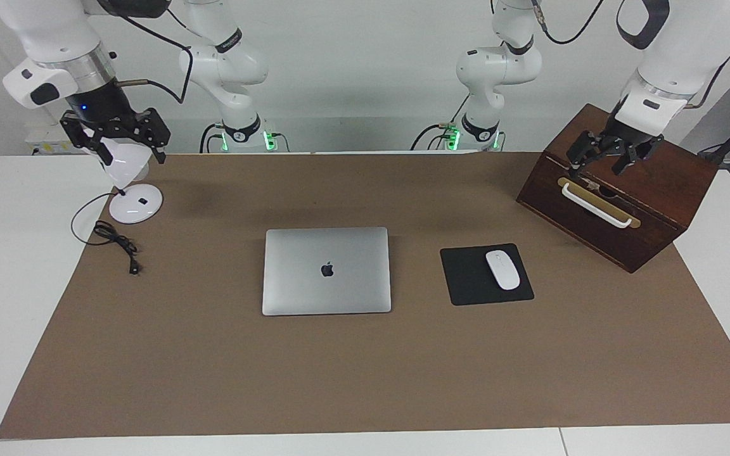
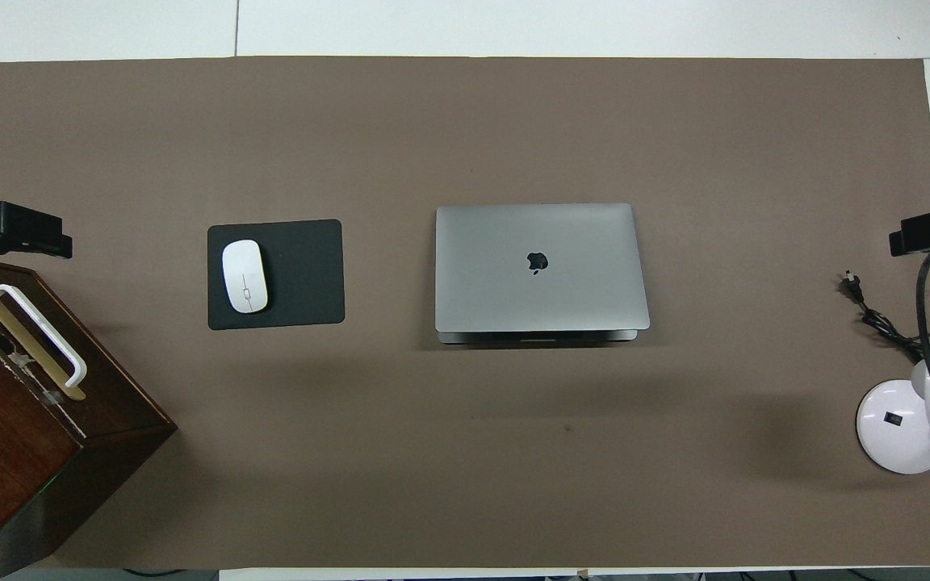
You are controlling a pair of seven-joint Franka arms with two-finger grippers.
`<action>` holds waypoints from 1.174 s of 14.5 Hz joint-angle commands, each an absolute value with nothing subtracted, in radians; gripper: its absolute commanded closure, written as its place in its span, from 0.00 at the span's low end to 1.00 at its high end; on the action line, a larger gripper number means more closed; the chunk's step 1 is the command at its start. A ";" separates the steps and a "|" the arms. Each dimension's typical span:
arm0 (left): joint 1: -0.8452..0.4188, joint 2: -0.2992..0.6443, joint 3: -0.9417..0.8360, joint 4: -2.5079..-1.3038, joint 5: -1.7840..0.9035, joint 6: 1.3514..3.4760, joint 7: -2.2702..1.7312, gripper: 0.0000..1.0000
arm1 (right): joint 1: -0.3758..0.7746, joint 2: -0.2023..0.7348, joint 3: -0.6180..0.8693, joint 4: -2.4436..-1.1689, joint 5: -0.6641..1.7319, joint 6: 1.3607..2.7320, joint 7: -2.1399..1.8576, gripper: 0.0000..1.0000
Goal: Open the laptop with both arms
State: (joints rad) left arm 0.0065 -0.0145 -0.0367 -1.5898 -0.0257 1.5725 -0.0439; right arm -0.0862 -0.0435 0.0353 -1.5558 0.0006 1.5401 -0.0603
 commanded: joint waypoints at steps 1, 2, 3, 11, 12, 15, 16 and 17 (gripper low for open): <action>0.003 -0.029 -0.032 -1.603 -0.012 1.582 -0.031 0.00 | -0.104 -0.057 0.048 -1.580 -0.009 1.566 -0.055 0.00; 0.003 -0.029 -0.032 -1.603 -0.012 1.582 -0.031 0.00 | -0.104 -0.057 0.046 -1.582 -0.009 1.566 -0.054 0.00; 0.003 -0.028 -0.034 -1.603 -0.012 1.580 -0.031 0.00 | -0.104 -0.057 0.046 -1.582 -0.009 1.568 -0.054 0.00; 0.008 -0.014 -0.041 -1.600 -0.011 1.581 -0.047 0.00 | -0.103 -0.055 0.048 -1.583 -0.009 1.582 -0.051 0.00; 0.009 -0.014 -0.043 -1.600 -0.012 1.582 -0.055 0.00 | -0.103 -0.055 0.048 -1.583 -0.009 1.583 -0.051 0.00; 0.011 -0.012 -0.043 -1.601 -0.012 1.562 -0.145 0.00 | -0.104 -0.055 0.048 -1.583 -0.009 1.583 -0.052 0.00; 0.011 -0.014 -0.043 -1.608 -0.012 1.569 -0.197 0.00 | -0.104 -0.055 0.046 -1.583 -0.009 1.583 -0.055 0.00; 0.011 -0.015 -0.038 -1.612 -0.012 1.568 -0.233 0.00 | -0.104 -0.055 0.048 -1.583 -0.009 1.583 -0.054 0.00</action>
